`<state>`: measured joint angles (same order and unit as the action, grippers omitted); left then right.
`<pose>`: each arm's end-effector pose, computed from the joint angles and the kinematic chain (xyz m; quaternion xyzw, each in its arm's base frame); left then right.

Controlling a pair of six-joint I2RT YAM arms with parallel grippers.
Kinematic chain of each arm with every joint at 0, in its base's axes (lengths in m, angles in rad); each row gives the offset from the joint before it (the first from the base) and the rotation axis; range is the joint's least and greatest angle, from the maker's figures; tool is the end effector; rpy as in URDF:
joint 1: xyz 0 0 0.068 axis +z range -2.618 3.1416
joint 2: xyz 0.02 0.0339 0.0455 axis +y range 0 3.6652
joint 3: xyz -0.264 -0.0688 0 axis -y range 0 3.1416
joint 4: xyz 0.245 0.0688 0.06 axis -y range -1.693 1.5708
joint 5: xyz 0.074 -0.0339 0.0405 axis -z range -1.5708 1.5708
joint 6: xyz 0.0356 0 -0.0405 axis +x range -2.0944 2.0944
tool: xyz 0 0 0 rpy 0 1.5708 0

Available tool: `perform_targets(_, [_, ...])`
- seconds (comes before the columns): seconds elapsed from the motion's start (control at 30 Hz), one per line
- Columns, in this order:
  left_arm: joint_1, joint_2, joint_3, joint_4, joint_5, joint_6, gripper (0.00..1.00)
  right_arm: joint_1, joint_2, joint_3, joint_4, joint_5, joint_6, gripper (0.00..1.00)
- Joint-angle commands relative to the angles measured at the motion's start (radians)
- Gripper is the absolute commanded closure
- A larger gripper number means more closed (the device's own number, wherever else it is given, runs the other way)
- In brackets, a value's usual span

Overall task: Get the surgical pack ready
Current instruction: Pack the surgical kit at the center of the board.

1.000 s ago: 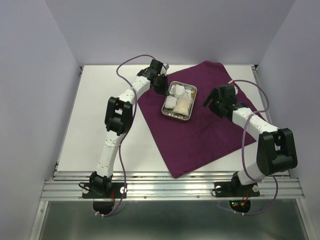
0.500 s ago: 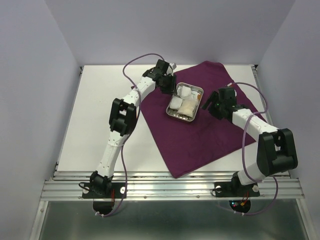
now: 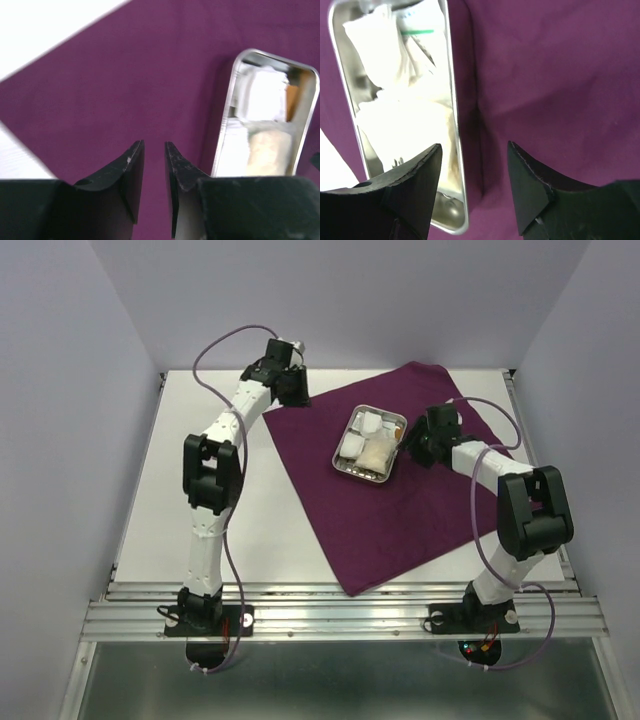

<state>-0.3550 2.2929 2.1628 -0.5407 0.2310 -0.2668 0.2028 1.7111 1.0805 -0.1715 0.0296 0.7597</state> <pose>0.4944 -0.1920 0.2718 0.0895 0.8914 -0.2310 0.3796 0.3591 0.0728 0.2001 0.2601 0.8897 0.1614 0.3387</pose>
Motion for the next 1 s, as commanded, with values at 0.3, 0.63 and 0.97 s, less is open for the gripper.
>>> perform_targets(0.3, [0.183,-0.037,-0.153,-0.002,-0.166,-0.038,0.38,0.001,0.123,0.117,0.06,-0.02,-0.002,0.5])
perform_targets(0.63, [0.188,0.043,-0.133,-0.001,-0.127,-0.02,0.37,0.001,0.171,0.145,0.055,-0.057,-0.039,0.84])
perform_targets(0.97, [0.174,0.148,-0.078,-0.054,-0.194,-0.057,0.38,0.001,0.176,0.168,0.049,-0.094,-0.1,0.91])
